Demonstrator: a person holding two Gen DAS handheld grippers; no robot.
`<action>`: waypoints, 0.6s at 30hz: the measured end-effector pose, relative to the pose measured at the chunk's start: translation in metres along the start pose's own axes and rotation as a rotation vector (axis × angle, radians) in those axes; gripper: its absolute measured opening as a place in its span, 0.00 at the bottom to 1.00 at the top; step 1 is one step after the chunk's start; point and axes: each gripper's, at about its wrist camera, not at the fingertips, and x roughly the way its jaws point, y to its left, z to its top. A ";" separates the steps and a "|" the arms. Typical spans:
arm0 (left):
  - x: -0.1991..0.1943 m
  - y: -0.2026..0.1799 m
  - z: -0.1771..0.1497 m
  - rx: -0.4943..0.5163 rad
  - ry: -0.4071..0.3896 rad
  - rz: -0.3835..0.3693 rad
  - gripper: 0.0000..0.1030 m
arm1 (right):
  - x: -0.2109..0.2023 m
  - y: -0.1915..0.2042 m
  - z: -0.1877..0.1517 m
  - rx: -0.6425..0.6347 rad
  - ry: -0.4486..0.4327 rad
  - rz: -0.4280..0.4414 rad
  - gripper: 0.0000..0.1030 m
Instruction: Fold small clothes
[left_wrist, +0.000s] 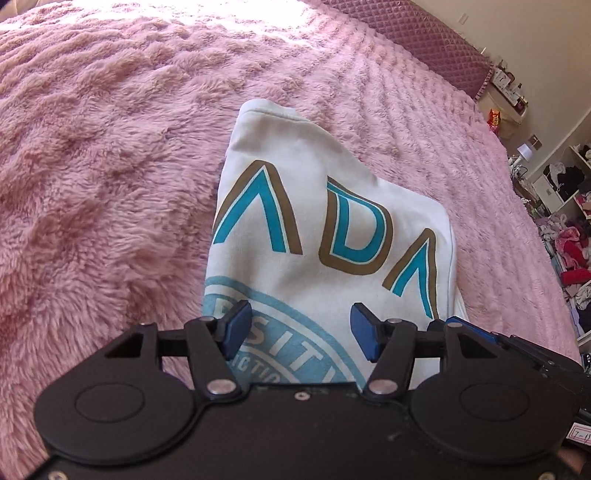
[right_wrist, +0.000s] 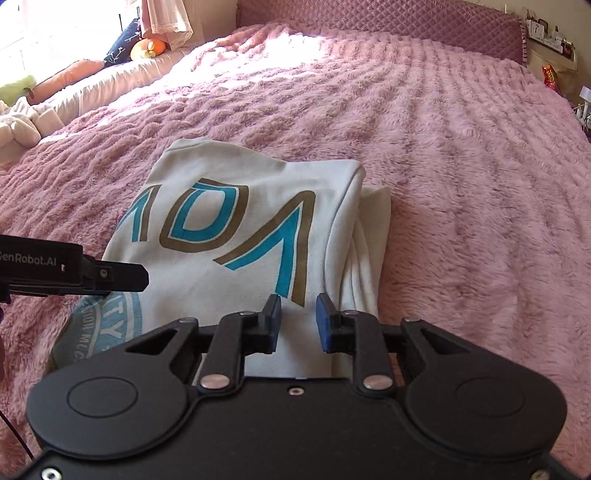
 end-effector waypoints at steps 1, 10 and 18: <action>0.002 0.001 0.000 -0.002 0.002 -0.002 0.58 | 0.001 -0.003 -0.001 0.007 0.002 -0.006 0.20; -0.001 -0.006 0.057 -0.019 -0.109 -0.048 0.61 | 0.007 -0.016 0.053 0.086 -0.174 0.059 0.20; 0.057 -0.003 0.076 -0.045 -0.014 -0.024 0.70 | 0.068 -0.025 0.058 0.107 -0.045 0.004 0.20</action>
